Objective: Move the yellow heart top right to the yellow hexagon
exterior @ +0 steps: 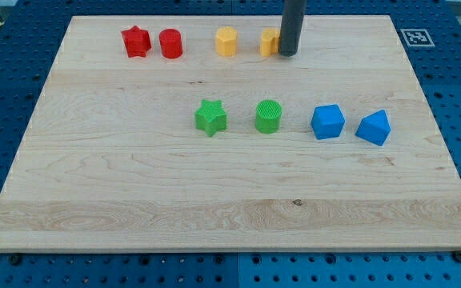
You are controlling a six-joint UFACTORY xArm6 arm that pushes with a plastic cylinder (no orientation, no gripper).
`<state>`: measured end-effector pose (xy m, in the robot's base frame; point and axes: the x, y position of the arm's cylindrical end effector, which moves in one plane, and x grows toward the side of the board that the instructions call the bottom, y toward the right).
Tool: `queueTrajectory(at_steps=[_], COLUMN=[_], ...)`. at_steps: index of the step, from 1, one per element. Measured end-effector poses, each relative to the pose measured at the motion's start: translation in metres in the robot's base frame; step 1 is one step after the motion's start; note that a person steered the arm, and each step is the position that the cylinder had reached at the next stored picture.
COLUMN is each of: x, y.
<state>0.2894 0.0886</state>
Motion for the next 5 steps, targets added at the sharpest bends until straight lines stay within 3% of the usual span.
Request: queueTrajectory(at_steps=[5], x=[-0.022], y=[-0.033])
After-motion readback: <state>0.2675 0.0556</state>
